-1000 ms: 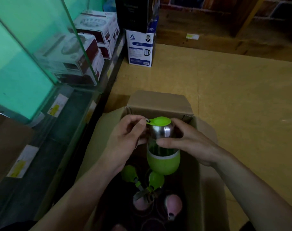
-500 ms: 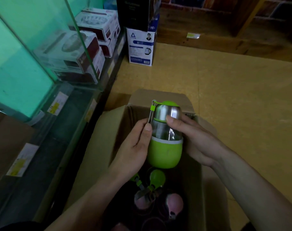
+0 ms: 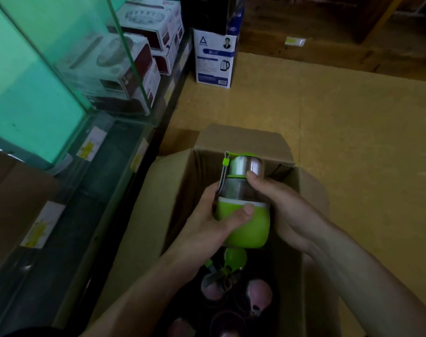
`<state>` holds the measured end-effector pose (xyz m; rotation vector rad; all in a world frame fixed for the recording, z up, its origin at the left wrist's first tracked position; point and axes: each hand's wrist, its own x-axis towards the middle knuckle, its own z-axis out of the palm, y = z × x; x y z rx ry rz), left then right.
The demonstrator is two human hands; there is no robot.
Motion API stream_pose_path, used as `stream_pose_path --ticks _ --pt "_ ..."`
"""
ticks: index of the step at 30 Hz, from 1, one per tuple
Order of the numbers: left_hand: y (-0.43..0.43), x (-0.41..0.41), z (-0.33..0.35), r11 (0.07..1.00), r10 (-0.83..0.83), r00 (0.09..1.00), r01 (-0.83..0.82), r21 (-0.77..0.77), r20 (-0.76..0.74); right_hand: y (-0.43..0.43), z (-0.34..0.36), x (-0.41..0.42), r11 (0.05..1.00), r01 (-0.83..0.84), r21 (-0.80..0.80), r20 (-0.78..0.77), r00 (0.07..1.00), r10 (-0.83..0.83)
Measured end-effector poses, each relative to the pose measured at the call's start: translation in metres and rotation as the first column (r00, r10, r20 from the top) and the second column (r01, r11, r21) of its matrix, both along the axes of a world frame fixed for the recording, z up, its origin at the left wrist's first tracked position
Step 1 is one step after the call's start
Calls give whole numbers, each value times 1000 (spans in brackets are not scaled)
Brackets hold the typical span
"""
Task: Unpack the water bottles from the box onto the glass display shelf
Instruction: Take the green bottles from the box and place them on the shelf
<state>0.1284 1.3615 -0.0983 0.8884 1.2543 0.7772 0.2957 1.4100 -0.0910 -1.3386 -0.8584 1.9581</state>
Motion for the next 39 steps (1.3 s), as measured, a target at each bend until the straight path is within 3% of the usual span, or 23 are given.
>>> stream_pose_path --ticks 10,18,23,28,39 --pt "-27 8 34 989 84 996 -86 -121 -28 -28 33 -5 981 -27 -194 -67 998 14" --pt "-61 5 77 985 20 996 -34 -171 -86 -74 67 -11 936 29 -351 55 998 -11" --pt "-87 -11 114 978 9 995 -29 -204 -95 -110 94 -25 921 36 -388 48 999 -18" --pt "-104 -23 180 963 23 998 -37 -267 -56 -128 165 -33 943 28 -330 39 999 -16" --pt "-104 -34 394 988 -26 999 20 -155 -33 -138 382 -29 979 12 -204 23 1000 -8"
